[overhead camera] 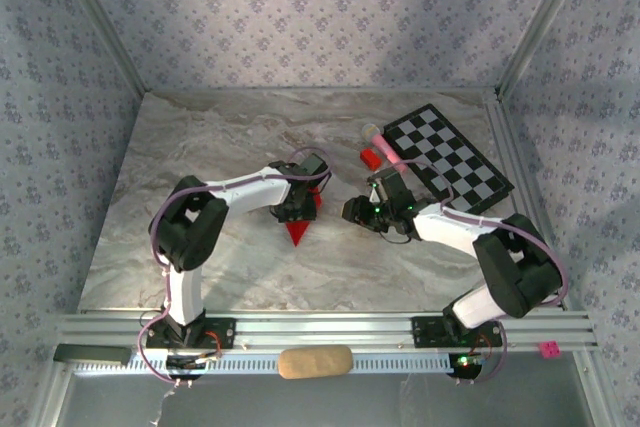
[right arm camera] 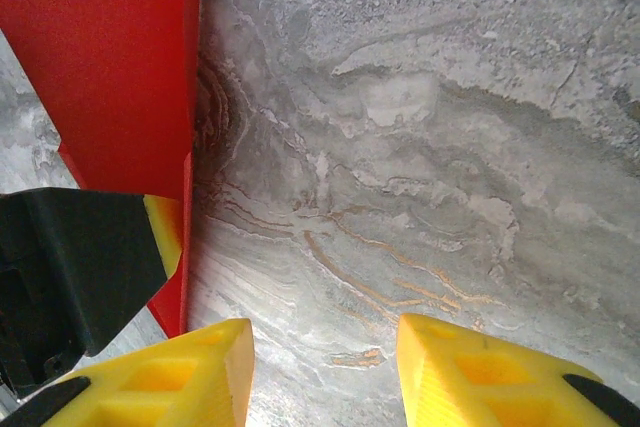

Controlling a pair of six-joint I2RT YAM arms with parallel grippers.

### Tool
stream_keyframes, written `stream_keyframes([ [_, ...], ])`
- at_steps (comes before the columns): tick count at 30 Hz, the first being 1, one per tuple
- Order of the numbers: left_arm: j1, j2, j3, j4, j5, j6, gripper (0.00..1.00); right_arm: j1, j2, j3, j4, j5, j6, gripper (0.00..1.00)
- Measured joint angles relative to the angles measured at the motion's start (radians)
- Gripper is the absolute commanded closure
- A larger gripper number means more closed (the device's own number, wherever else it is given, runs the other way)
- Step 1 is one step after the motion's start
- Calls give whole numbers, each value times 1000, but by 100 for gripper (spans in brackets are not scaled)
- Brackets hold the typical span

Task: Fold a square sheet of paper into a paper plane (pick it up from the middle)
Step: Move the paper plane to the center of the table, then reset both arms

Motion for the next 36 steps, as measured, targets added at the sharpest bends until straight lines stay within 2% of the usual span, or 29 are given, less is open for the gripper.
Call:
stream_keyframes([
  [10,0,-112,0,0,-1,-11,46,-11,-69,0,-48,48,-35,55],
  [13,0,-194,-11,5,-21,-11,44,-18,-129,0,-82,89,-73,49],
  [16,0,-290,-42,20,-67,1,37,-20,-215,0,-120,151,-130,42],
  [17,2,-322,-55,28,-88,8,34,-20,-252,0,-131,181,-156,38],
  [18,4,-360,-73,37,-113,21,33,-20,-288,2,-143,210,-182,22],
  [20,19,-429,-117,64,-150,44,29,-20,-351,14,-164,278,-239,1],
  [22,53,-494,-172,93,-177,71,24,-19,-396,29,-171,365,-297,1],
  [25,131,-590,-265,134,-220,130,7,-18,-425,34,-153,521,-410,1],
  [27,192,-648,-328,163,-248,174,2,-22,-421,10,-101,616,-508,0],
  [31,317,-718,-429,225,-286,259,1,-82,-371,-71,9,727,-655,0],
  [36,433,-727,-519,331,-347,413,1,-255,-285,-163,143,727,-763,1],
])
